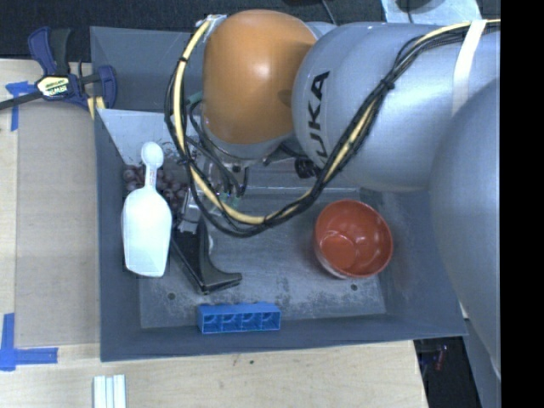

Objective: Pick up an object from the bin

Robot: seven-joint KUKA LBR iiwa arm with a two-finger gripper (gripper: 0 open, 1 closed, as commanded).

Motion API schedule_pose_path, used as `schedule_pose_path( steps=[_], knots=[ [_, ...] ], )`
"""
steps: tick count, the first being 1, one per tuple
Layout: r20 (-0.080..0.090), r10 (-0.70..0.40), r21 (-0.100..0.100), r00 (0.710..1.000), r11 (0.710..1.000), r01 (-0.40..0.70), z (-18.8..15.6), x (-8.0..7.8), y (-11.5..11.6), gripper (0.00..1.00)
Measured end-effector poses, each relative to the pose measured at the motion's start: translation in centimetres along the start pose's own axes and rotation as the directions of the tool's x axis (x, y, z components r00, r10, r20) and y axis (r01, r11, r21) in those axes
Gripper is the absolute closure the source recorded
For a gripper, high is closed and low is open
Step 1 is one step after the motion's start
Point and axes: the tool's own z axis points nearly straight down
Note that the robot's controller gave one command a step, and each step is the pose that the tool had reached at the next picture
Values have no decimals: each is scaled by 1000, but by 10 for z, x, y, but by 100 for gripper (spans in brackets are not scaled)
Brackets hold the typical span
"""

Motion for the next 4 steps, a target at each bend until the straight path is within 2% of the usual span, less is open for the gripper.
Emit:
schedule_pose_path(
  steps=[1,2,3,4],
  knots=[
    [-14,-302,4,953,953,302,66,-29,-8,0],
    [2,51,-2,999,999,-51,49,-42,3,0],
    [-8,-120,5,993,993,120,119,-23,-9,0],
    [-12,-122,6,992,992,122,132,-22,-9,0]
  ],
)
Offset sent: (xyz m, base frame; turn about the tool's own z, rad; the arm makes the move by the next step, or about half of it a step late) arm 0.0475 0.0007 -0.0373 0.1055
